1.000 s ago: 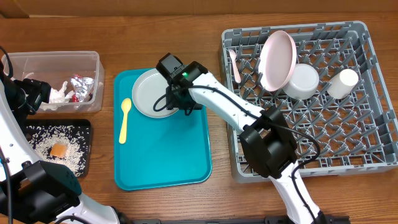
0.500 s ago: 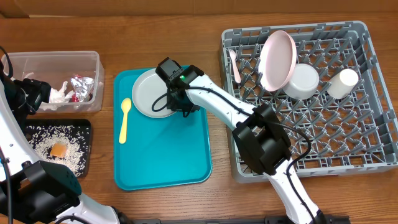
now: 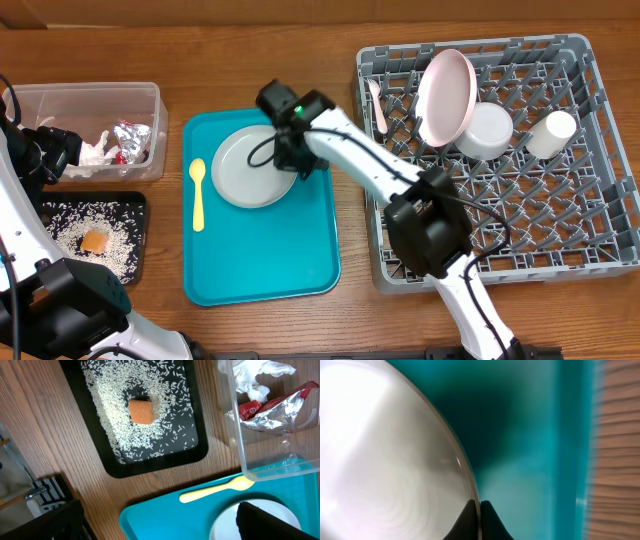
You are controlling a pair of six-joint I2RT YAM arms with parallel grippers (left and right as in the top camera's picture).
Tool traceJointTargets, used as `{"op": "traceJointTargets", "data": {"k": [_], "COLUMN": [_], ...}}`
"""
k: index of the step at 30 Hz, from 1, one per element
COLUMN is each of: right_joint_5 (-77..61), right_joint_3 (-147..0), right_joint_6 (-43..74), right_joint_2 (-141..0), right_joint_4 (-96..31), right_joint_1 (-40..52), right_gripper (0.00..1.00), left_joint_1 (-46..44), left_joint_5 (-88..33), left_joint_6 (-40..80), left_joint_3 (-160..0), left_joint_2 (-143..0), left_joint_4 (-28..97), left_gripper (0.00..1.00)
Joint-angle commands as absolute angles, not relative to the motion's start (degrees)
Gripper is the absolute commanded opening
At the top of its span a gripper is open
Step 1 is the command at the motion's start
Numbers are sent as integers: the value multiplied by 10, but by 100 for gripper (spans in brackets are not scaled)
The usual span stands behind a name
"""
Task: Sort waste into correct bins and load items into the dishwasher rack
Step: 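Lift the grey plate and carry it right over the rack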
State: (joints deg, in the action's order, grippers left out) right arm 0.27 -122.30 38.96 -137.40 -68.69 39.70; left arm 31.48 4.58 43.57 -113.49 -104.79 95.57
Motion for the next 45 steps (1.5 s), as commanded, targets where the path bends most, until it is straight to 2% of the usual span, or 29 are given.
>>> {"op": "traceJointTargets", "data": {"k": [1,5,10,20,32,41,45], "right_joint_5": [15,41,150,262,334,332,334], "right_joint_3": [-1271,-1277,-1277,-1277,-1233,-1098,-1031], "right_joint_6": [374,345,345,372,340,343,351], "right_joint_2": [-1289,-1210,-1130,-1058,-988,-836,-796], "right_joint_4": [-707,-738,-825,-971,-971,-971,-970], "right_joint_1": [366,335,291,233,213,115,106], "right_gripper": [4,4,4,4,4,4,4], "left_joint_1": [313,313,313,313,313,313,313], "left_joint_5": [53,53,53,53,53,53,53], "left_joint_6": [444,444,444,444,444,444,444], "left_joint_3": [-1133,-1133,-1133,-1133,-1133,-1133,-1133], "left_joint_2": [-1044,-1044,-1044,-1044,-1044,-1044,-1044], "left_joint_4": [955,955,955,955,955,955,955], "left_gripper": [100,100,100,100,100,100,100]}}
